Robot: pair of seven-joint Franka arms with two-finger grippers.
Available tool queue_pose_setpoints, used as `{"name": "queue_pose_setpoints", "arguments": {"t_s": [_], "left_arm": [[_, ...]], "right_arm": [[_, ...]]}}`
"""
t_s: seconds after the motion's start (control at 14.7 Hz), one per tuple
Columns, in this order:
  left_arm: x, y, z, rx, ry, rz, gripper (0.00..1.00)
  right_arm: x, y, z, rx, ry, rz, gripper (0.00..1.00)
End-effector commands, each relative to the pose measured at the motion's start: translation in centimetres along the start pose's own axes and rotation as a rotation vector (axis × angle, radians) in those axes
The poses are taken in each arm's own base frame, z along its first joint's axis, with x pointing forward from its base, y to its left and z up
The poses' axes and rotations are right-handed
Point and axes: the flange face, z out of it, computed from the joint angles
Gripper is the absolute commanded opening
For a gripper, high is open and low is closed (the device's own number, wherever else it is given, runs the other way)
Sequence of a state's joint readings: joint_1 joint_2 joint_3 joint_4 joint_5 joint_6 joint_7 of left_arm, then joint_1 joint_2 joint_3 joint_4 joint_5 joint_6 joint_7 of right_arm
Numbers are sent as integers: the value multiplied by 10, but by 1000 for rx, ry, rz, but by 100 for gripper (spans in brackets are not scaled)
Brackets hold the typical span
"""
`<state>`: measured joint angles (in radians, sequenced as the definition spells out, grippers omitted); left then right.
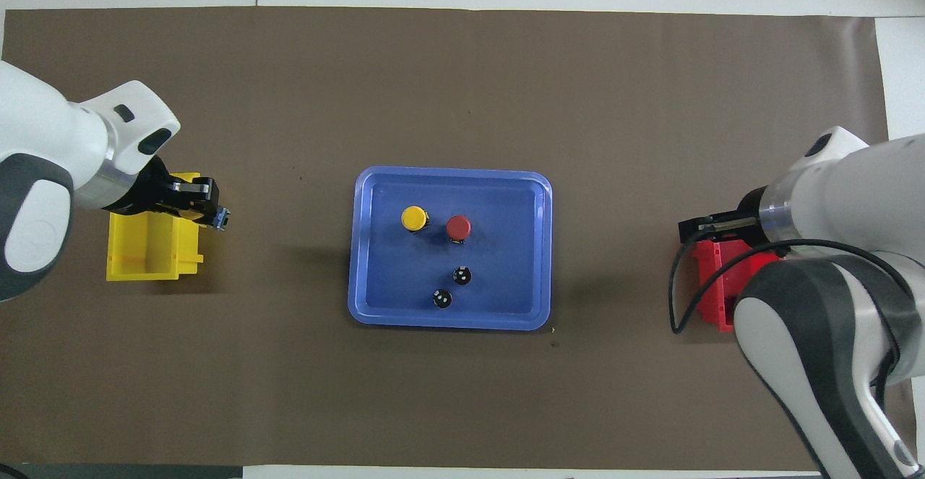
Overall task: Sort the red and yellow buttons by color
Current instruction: 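Carry the yellow button into the yellow bin with the left gripper, then reach the right gripper to the remaining red button in the tray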
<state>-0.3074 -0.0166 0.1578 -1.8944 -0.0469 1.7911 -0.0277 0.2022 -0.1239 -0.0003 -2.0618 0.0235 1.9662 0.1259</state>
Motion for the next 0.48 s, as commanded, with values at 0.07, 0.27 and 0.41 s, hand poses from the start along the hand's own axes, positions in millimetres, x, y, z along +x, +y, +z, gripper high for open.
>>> {"name": "queue_pose_setpoints", "arguments": {"t_s": [0.07, 0.27, 0.41], "left_arm": [[-7, -85, 15, -34, -1, 72, 2], [-10, -104, 43, -5, 14, 84, 2], [-22, -107, 61, -3, 17, 82, 2]], "right_arm": [[60, -125, 4, 20, 12, 115, 77], [74, -216, 41, 9, 15, 144, 75], [72, -258, 62, 25, 42, 164, 75]]}}
